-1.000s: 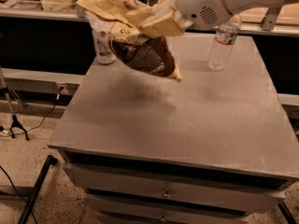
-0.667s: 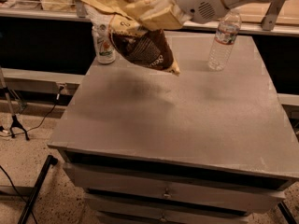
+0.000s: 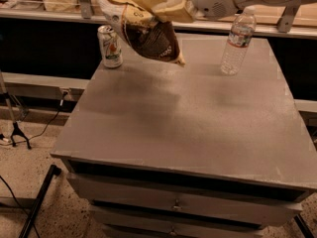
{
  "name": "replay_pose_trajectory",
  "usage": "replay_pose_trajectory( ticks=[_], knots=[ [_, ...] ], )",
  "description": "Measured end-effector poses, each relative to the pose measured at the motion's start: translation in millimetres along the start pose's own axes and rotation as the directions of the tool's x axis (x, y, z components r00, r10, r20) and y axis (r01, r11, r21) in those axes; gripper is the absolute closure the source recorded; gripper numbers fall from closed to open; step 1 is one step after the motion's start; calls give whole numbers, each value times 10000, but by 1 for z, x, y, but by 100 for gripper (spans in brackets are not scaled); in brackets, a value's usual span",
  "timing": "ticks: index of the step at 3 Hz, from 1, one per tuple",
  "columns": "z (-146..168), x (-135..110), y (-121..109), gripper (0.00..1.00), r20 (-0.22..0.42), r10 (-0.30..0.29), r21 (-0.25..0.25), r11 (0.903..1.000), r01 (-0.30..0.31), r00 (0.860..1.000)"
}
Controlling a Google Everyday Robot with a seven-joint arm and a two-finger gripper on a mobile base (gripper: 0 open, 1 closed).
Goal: Move brown chip bag near 7up can
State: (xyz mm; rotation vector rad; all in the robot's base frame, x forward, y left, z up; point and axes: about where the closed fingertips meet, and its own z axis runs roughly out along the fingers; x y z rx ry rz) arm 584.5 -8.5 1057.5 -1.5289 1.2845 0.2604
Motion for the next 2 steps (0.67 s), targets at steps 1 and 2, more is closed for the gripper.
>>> replay_pose_trajectory(
  ticks=[1,2],
  knots=[
    [14,18,-12,100,44,-683,156,9975,682,9977],
    [24,28,-17,100,134,-1117,234,9935,1114,9937]
  ],
)
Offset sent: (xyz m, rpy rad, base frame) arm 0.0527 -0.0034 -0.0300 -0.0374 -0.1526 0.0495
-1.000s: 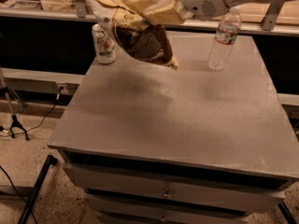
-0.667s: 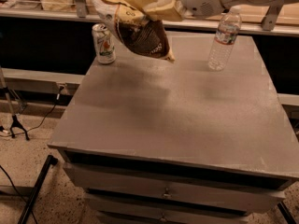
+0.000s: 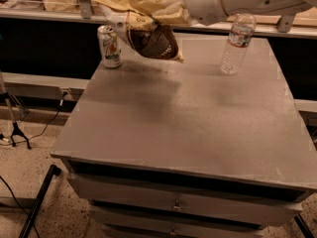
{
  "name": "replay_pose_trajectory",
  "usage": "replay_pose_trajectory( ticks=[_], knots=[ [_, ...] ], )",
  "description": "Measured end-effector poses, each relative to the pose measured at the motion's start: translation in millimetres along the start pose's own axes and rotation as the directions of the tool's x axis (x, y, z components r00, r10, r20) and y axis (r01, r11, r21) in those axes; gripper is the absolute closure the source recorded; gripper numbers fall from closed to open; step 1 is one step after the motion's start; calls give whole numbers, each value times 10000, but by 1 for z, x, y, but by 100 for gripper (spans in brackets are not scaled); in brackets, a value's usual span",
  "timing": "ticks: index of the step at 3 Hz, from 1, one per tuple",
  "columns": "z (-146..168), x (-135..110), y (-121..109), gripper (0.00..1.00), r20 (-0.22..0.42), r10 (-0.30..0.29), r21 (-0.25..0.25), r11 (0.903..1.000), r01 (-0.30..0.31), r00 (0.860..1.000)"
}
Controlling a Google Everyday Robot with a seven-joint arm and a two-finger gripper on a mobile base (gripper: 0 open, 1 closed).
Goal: Move brown chip bag near 7up can
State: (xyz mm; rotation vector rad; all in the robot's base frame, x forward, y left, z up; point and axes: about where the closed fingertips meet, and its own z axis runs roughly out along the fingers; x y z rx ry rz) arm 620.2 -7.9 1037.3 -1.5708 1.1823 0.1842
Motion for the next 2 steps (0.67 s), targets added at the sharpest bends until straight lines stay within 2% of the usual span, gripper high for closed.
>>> replay_pose_trajectory(
  ticks=[2],
  knots=[
    [21,17,-9,100,188,-655,87,9978,653,9977]
  ],
)
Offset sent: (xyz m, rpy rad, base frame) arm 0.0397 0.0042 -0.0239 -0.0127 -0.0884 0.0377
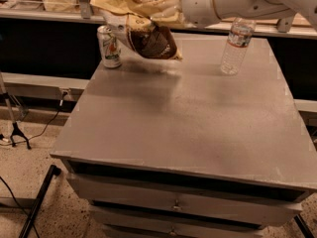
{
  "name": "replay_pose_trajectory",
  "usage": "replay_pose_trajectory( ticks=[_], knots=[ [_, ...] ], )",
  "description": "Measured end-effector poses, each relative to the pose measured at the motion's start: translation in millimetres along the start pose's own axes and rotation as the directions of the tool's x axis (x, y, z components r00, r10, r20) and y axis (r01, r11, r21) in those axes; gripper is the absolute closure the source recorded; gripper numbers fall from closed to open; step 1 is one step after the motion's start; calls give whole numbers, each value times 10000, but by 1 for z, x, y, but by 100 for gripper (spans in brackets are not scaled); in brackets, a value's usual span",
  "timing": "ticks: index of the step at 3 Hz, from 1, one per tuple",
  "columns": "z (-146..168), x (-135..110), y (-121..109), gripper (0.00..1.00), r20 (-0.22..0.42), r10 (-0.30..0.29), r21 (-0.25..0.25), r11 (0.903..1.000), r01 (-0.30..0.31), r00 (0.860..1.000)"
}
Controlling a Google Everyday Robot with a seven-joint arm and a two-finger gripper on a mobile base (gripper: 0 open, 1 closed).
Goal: Move brown chip bag near 7up can
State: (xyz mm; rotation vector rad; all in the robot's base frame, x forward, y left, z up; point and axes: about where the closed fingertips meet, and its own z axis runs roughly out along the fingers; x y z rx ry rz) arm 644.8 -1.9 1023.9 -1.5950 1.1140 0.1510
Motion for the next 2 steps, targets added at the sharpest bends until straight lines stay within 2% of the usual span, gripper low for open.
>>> replay_pose_trajectory(
  ticks=[2],
  knots=[
    [20,12,1,96,72,-228,257,9994,226,9997]
  ],
)
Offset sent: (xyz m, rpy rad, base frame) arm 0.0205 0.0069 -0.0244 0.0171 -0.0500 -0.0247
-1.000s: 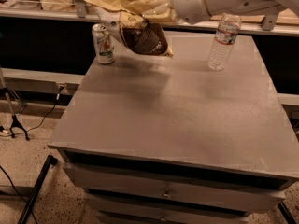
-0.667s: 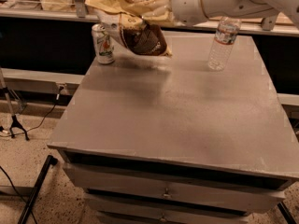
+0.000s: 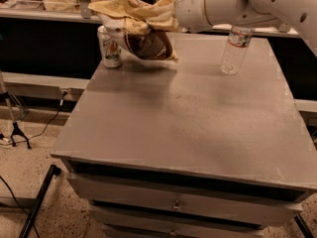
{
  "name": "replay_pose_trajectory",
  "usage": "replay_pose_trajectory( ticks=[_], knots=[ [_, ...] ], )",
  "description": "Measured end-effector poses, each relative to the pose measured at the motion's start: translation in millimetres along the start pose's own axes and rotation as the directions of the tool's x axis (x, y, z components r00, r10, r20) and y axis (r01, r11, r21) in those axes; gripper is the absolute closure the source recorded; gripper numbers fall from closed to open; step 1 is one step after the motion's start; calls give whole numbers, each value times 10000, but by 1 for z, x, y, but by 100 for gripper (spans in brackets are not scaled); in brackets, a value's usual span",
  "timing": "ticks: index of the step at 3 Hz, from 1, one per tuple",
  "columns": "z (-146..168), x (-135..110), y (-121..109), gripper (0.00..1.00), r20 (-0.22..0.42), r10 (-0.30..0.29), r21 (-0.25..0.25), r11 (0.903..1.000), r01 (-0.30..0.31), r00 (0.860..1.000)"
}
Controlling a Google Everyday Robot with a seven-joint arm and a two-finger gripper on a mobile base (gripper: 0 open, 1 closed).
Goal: Move brown chip bag near 7up can
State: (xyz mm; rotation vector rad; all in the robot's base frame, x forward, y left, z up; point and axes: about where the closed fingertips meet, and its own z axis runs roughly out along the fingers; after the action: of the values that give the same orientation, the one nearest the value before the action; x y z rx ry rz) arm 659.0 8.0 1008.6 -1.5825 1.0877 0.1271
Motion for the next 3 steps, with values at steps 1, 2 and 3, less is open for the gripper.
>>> replay_pose_trajectory(
  ticks=[1,2,3],
  knots=[
    [1,-2,1,74,28,-7,-37,10000,7,10000],
    [3,-3,1,50,60,-17,-67,10000,18,10000],
    [5,-5,2,27,91,-27,-95,10000,28,10000]
  ],
)
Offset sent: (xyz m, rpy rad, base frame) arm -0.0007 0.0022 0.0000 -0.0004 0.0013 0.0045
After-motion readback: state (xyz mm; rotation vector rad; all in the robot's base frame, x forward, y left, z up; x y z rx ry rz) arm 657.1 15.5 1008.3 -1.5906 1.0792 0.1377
